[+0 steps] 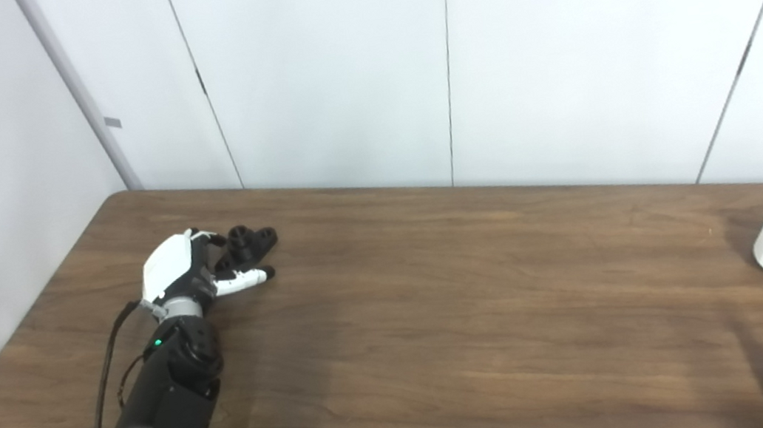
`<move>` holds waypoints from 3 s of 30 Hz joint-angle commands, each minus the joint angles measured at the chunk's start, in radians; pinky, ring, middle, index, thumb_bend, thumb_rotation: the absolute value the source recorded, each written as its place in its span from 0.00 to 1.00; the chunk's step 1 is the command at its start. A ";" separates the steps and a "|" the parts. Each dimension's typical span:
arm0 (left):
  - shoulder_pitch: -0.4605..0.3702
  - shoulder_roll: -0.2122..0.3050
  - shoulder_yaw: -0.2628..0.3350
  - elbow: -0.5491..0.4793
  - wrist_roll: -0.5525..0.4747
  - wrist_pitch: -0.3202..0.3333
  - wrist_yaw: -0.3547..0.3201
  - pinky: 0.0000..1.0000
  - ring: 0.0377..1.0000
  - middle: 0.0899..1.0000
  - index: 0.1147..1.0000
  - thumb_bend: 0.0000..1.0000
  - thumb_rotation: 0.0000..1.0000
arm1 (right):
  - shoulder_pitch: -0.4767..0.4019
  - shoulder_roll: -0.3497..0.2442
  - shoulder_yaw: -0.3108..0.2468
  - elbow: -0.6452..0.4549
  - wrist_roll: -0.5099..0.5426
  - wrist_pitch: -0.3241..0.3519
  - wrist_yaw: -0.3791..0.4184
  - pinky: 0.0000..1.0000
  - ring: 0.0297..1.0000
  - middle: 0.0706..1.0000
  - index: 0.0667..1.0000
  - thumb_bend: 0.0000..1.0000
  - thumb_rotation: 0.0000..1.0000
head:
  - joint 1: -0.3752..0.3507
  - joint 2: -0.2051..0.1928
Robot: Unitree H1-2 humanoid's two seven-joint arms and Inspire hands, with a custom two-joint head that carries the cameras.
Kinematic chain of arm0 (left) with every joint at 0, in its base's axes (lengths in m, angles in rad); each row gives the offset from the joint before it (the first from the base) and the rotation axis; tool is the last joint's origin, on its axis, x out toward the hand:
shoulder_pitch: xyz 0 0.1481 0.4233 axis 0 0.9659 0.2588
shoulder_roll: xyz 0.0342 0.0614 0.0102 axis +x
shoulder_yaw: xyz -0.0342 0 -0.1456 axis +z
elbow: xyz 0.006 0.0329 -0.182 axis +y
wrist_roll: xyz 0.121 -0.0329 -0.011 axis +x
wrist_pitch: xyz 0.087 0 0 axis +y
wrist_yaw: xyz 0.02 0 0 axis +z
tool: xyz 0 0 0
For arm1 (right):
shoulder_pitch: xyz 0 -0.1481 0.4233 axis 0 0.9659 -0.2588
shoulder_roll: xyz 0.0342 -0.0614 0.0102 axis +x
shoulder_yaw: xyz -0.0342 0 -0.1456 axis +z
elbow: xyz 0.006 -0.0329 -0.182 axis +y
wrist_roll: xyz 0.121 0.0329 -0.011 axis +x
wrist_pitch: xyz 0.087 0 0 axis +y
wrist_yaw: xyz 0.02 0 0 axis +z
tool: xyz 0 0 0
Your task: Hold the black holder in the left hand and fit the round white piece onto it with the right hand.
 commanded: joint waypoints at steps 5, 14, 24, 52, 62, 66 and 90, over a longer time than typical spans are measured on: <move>-0.068 0.041 -0.002 0.031 0.006 -0.044 0.037 1.00 1.00 0.96 0.74 0.86 0.34 | -0.006 0.021 0.002 0.023 0.000 -0.038 -0.010 1.00 0.97 0.95 0.93 0.77 0.92 | -0.007 0.001; -0.084 0.038 -0.017 0.057 0.013 -0.034 0.044 1.00 1.00 0.95 0.74 0.86 0.35 | -0.003 0.019 0.001 0.015 -0.006 -0.033 -0.010 1.00 0.98 0.96 0.94 0.75 0.94 | -0.006 0.004; -0.066 0.045 -0.019 0.035 0.019 -0.009 0.040 1.00 1.00 0.94 0.74 0.86 0.34 | -0.004 0.012 -0.003 0.016 0.000 -0.036 -0.005 1.00 1.00 0.98 0.96 0.74 0.95 | 0.003 0.014; -0.017 0.057 -0.014 -0.028 0.007 0.031 0.025 1.00 1.00 0.94 0.74 0.86 0.31 | 0.001 0.003 -0.005 0.013 0.023 -0.037 0.006 1.00 1.00 0.99 0.97 0.69 0.96 | 0.020 0.028; -0.020 0.058 -0.016 -0.012 0.003 0.022 0.024 1.00 0.99 0.93 0.71 0.86 0.30 | 0.007 0.005 -0.007 0.001 0.019 -0.028 -0.001 1.00 1.00 0.99 0.97 0.69 0.96 | 0.020 0.031; -0.025 0.058 -0.025 -0.010 0.007 0.021 0.018 1.00 0.99 0.92 0.71 0.86 0.30 | 0.008 0.006 -0.009 -0.001 0.019 -0.027 -0.004 1.00 1.00 0.98 0.97 0.70 0.95 | 0.020 0.031; -0.032 0.044 -0.015 0.039 -0.046 -0.087 0.038 0.99 0.91 0.80 0.42 0.52 0.05 | 0.013 0.009 -0.009 -0.036 -0.003 -0.011 -0.016 1.00 1.00 0.98 0.97 0.68 0.97 | 0.013 0.032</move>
